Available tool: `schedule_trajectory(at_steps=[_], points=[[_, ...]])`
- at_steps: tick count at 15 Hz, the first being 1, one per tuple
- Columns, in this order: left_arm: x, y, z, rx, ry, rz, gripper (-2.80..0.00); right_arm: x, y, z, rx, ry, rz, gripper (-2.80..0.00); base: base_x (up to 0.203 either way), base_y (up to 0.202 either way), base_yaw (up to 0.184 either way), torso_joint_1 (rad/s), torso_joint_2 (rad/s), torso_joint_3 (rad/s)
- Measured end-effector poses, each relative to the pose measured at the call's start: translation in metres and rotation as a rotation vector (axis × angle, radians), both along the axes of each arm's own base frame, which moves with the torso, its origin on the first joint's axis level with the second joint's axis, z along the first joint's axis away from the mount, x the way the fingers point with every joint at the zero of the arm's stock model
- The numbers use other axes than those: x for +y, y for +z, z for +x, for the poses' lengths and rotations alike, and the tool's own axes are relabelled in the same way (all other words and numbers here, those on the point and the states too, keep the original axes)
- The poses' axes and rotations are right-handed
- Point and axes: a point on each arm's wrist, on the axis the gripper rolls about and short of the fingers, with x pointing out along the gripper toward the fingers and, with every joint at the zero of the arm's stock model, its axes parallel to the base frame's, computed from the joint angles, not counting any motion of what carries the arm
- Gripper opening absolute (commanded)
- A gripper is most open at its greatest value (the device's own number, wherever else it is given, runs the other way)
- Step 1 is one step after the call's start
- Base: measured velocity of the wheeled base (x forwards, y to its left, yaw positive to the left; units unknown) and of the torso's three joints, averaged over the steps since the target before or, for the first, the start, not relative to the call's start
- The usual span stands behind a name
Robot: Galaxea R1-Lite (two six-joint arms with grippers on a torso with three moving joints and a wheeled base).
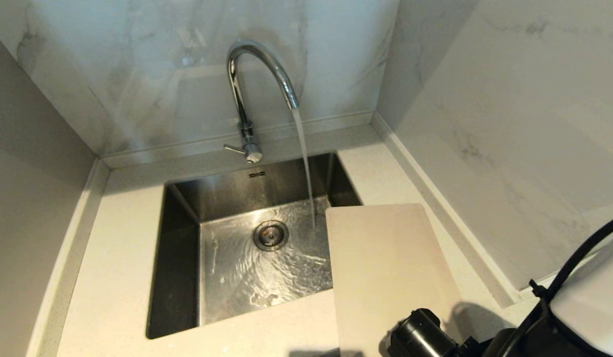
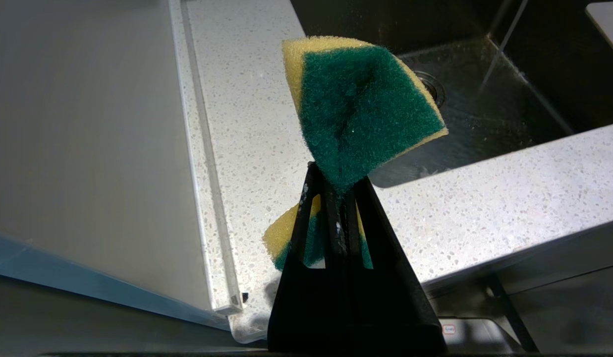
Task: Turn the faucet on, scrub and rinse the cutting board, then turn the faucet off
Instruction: Pick up the cutting board
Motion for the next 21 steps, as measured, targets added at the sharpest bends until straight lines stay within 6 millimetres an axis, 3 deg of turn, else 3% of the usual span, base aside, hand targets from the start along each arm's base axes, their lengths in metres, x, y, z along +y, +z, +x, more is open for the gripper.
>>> schedule_trajectory(at_steps=[9,21], points=[[0.000,0.000,0.000,0.000,0.001,0.000,-2.80,-0.002,-0.036,-0.003,-0.012,0.001,0.008,0.00,0.000,0.000,0.000,0.000,0.00,0.000],[0.000,0.000,0.000,0.000,0.000,0.000,-2.80,-0.001,-0.043,0.000,-0.023,-0.010,-0.043,0.00,0.000,0.000,0.000,0.000,0.00,0.000]])
